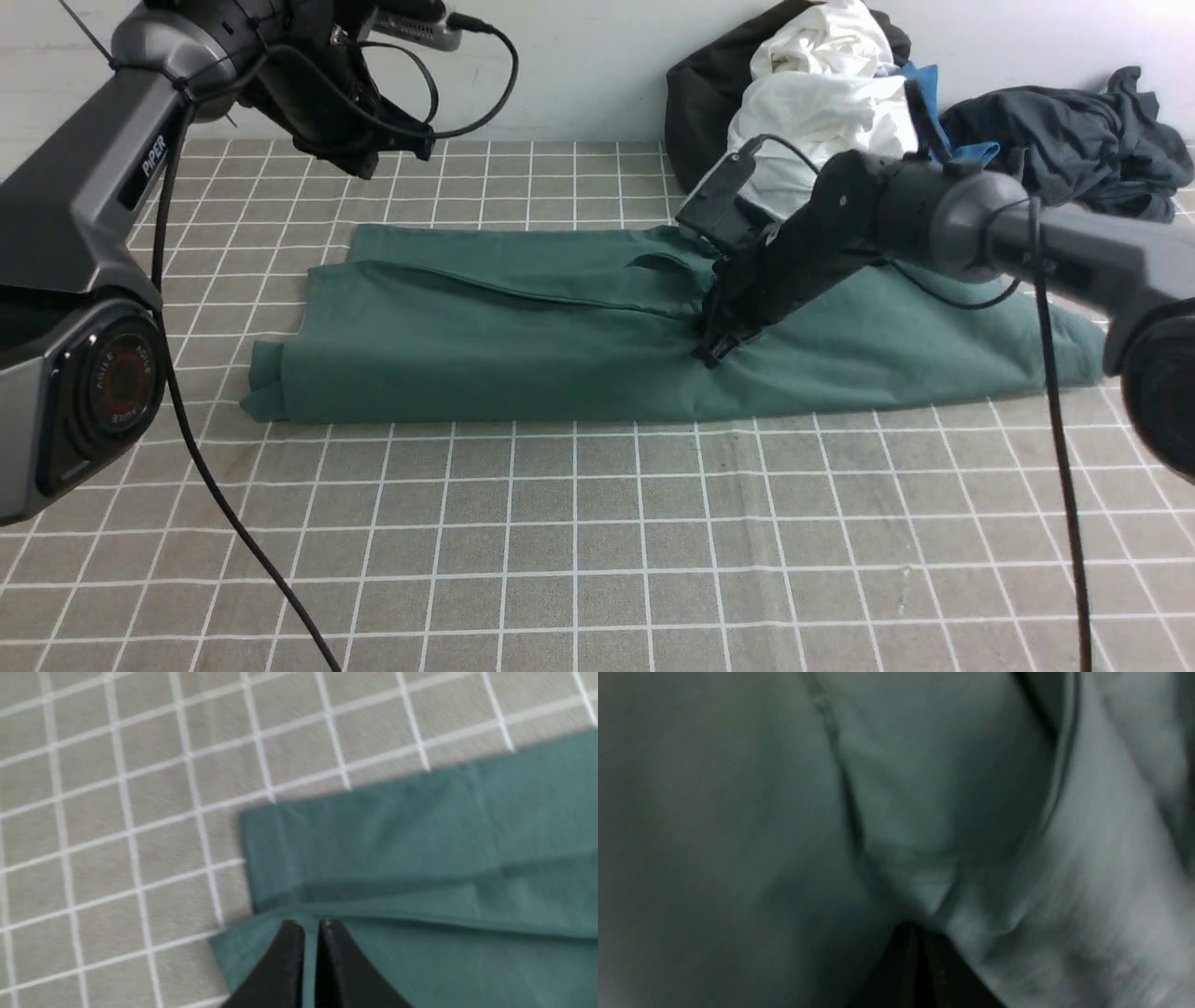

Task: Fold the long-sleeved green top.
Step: Use both arms to drag the lower edge of the fabric forward and fold it over the upper edge

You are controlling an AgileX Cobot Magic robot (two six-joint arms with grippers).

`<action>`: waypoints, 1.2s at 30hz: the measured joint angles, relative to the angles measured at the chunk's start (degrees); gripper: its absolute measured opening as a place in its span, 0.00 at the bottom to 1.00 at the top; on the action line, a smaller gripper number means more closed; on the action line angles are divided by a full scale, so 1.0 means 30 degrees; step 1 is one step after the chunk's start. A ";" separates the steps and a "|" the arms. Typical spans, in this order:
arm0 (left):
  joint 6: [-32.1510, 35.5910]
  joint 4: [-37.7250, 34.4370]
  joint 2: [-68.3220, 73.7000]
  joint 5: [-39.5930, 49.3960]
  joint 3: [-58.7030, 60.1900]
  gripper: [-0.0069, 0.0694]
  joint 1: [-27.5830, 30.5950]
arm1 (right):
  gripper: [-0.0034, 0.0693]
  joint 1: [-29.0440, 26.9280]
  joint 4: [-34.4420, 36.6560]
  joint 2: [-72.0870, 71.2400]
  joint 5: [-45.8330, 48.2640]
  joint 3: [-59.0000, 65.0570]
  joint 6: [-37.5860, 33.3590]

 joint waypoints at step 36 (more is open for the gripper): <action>0.1006 -0.0757 0.3176 -0.0376 -0.0525 0.16 0.0435 | 0.15 -0.2976 0.6597 0.4170 -0.3305 -0.5959 0.3510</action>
